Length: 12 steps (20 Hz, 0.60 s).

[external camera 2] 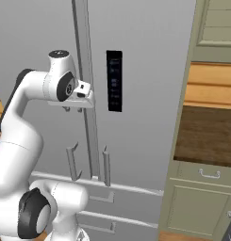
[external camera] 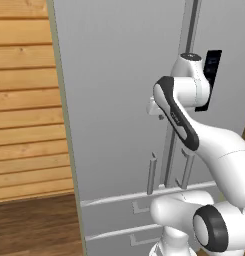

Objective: Take the strawberry from the fridge and place it on top of the pancake, located on the dining counter.

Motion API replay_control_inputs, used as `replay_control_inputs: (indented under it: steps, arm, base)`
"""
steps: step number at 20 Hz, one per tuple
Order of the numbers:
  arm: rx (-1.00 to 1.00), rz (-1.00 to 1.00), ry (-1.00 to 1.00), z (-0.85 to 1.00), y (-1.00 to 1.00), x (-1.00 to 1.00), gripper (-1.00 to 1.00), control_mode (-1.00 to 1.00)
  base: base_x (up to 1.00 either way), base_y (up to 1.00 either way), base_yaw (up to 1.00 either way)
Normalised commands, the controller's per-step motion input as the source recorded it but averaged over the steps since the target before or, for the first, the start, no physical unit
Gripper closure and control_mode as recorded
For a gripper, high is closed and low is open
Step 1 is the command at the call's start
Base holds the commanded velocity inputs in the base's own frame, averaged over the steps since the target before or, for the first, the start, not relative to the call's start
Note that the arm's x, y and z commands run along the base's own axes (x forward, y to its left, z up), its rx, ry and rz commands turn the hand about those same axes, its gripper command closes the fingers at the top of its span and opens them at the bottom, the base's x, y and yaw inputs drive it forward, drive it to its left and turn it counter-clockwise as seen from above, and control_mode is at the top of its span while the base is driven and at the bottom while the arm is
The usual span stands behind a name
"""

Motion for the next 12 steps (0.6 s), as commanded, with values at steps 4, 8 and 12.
replay_control_inputs:
  steps: [4,8,12]
  arm:
    - [0.0,0.0,0.0,0.0,0.0,0.0,-1.0,1.0]
    - [0.0,0.0,0.0,0.0,0.0,0.0,-1.0,1.0]
    - [0.0,0.0,0.0,0.0,0.0,0.0,-1.0,1.0]
  base:
    - [-0.06,0.0,0.0]
    - [-0.35,-0.08,0.0]
    - [-0.43,-0.07,0.0]
